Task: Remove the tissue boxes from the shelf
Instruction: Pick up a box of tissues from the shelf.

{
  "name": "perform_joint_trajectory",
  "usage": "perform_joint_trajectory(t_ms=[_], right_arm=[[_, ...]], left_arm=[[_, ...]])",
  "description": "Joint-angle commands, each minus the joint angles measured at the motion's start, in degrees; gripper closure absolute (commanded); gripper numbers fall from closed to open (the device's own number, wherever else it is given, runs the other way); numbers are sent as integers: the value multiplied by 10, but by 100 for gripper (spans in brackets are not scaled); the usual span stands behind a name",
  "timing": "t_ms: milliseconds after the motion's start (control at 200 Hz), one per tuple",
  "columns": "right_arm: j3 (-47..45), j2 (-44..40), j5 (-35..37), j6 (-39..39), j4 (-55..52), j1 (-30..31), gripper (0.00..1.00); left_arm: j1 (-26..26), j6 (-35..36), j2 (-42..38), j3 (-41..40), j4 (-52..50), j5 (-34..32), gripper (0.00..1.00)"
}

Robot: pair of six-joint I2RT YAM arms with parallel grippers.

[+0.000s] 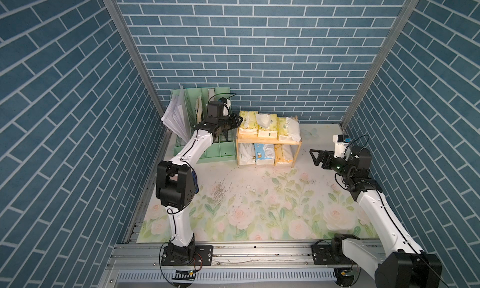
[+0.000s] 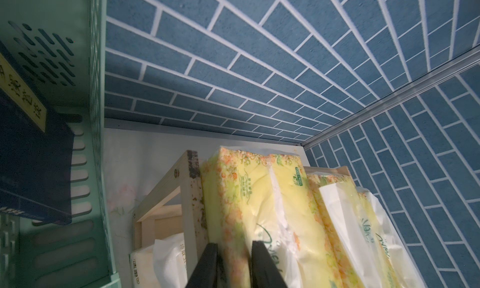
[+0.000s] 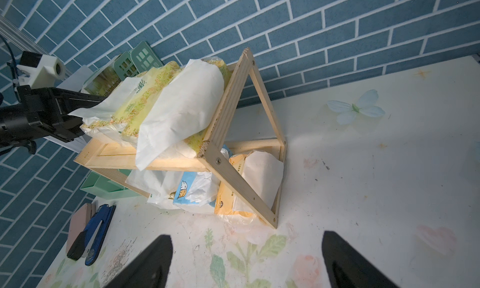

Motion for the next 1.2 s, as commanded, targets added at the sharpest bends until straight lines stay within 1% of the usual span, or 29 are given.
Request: perform_joint_trajectory(t_ms=[0, 20, 105, 260, 355, 565, 760, 955, 1195], right_arm=[[-6, 2, 8, -6, 10, 0, 7], [-7, 3, 8, -6, 10, 0, 7], [-7, 3, 8, -5, 12, 1, 7], [-9, 5, 9, -2, 14, 0, 7], [-9, 7, 9, -1, 16, 0, 7], [-14, 13, 10, 2, 20, 0, 7], [-20, 17, 15, 5, 24, 0, 8], [-23, 19, 20, 5, 28, 0, 8], [-24, 28, 30, 5, 37, 0, 8]], left_arm=[[-3, 3, 9, 12, 1, 6, 72], [-3, 4, 10, 11, 2, 6, 72], [-3, 3, 8, 11, 3, 8, 78], [-4, 2, -1, 6, 8, 10, 94], [-4, -2, -10, 0, 17, 13, 99], [-5, -21, -27, -6, 37, 34, 100], [-6, -20, -59, -13, 41, 17, 100], [-5, -1, -111, -30, 26, -10, 100], [-5, 17, -203, -102, 1, -30, 100]])
